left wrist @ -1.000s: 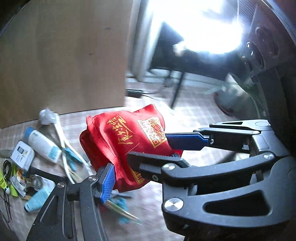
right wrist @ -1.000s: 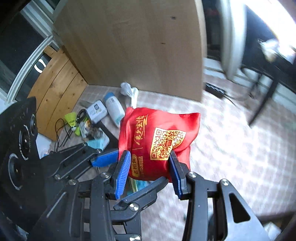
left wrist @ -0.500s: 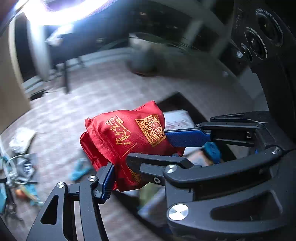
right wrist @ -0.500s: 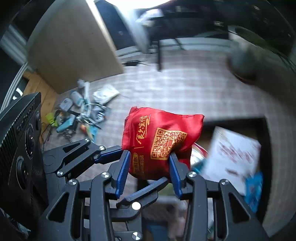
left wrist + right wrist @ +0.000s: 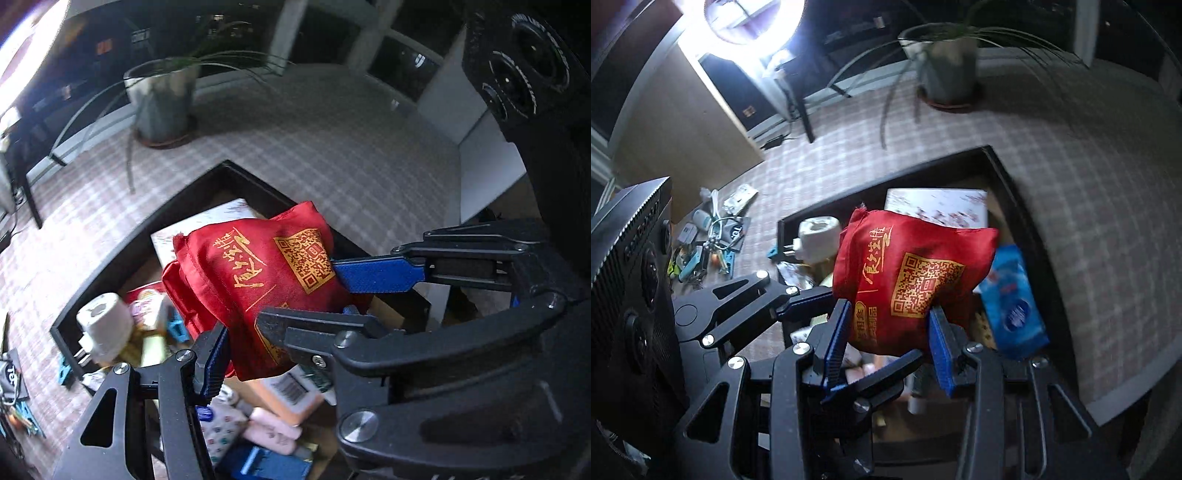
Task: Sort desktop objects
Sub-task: 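Carry the red bag to the tray and open the left gripper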
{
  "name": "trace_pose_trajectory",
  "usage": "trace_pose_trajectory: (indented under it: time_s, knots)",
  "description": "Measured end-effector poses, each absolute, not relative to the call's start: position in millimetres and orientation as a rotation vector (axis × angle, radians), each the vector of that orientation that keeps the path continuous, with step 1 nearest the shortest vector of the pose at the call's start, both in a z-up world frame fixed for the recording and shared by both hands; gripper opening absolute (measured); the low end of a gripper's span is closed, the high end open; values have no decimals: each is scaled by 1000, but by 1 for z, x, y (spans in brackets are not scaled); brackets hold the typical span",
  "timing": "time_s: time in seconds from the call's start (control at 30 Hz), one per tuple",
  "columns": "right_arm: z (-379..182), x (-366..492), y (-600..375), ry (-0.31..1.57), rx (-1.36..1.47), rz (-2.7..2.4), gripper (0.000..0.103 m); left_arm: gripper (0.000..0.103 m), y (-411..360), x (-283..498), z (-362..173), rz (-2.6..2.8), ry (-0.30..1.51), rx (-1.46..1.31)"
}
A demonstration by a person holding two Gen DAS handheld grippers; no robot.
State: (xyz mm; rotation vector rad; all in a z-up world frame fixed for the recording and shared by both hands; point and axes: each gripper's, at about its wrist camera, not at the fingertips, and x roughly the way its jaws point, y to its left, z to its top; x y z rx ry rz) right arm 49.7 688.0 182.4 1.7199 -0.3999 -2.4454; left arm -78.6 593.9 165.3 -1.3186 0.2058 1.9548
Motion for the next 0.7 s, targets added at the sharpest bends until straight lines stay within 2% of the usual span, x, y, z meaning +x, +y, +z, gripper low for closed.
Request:
trace_pose_trajectory:
  time_s: [0.33, 0.7]
  knots:
    - [186, 76, 722, -473, 1726, -2514, 41, 54, 598, -72, 165, 1977, 232, -1326]
    - [176, 77, 692, -383, 1726, -2514, 41, 57, 556, -74, 155, 2070, 211, -1394]
